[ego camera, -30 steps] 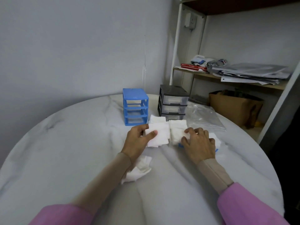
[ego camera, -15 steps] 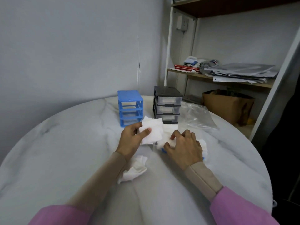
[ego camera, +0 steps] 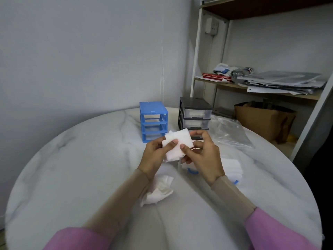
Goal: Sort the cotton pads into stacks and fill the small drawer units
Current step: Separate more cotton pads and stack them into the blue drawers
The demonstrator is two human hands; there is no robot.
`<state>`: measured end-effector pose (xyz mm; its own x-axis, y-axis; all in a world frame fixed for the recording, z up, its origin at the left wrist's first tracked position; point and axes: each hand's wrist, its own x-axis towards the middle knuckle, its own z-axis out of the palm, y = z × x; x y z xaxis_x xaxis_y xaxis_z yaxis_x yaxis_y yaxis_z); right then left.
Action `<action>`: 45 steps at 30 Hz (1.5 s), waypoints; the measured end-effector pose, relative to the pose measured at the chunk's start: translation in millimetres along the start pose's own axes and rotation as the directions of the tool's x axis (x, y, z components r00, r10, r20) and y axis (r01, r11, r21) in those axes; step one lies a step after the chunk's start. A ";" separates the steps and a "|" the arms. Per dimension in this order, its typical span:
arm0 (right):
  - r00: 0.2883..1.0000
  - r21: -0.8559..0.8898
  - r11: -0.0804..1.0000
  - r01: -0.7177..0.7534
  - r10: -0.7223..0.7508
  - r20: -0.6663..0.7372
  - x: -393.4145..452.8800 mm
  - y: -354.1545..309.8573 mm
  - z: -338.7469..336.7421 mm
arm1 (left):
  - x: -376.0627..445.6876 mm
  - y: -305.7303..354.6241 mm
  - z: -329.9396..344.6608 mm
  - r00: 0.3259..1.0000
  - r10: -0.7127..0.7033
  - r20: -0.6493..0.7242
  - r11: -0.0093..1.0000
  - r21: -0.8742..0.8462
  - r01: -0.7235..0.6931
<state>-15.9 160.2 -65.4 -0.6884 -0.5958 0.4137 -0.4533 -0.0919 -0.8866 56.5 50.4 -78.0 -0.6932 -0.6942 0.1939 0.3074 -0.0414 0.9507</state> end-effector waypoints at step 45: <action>0.984 0.231 0.965 -0.123 0.150 -0.100 15.3 28.0 -10.4 | 3.3 -4.8 -5.1 1.000 0.026 0.016 0.997 0.074 -0.027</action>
<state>-45.0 156.8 -81.7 -0.8016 -0.5200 0.2950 -0.2221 -0.1992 -0.9545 56.0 44.6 -83.1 -0.6953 -0.6835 0.2222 0.2768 0.0307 0.9604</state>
